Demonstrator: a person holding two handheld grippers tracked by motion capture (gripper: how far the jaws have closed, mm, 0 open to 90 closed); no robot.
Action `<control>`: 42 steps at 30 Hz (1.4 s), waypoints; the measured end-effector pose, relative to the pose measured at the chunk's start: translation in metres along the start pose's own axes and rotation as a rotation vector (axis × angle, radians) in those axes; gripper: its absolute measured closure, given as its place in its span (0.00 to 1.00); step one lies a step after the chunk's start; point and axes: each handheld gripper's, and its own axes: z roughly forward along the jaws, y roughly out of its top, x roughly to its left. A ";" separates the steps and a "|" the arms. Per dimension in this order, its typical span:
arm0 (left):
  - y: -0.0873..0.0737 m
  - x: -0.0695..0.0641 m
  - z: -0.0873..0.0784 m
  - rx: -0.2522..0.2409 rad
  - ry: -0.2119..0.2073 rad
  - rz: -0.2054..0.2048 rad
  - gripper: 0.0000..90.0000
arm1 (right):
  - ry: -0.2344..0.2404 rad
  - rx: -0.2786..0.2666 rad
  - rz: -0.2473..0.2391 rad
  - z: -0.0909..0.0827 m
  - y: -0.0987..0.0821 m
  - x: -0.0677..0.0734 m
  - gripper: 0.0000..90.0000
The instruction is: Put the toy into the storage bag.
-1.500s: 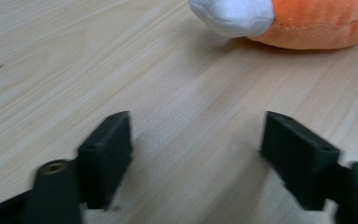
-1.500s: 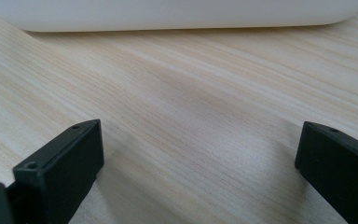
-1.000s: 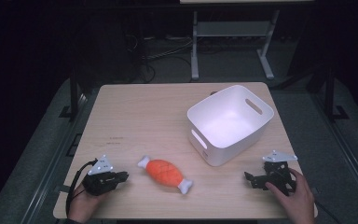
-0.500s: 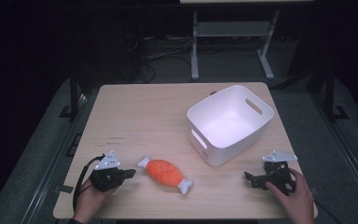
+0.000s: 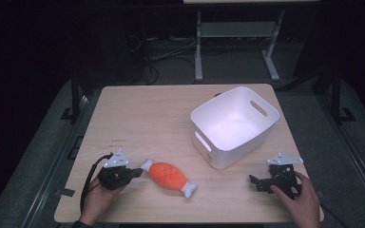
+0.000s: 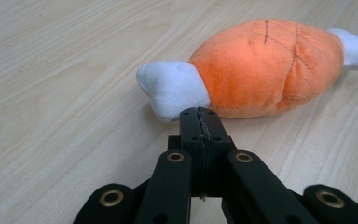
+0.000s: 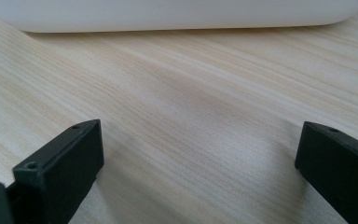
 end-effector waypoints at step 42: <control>0.048 0.010 0.046 -0.004 0.019 0.032 0.99 | -0.001 0.000 0.000 0.000 0.000 0.000 0.01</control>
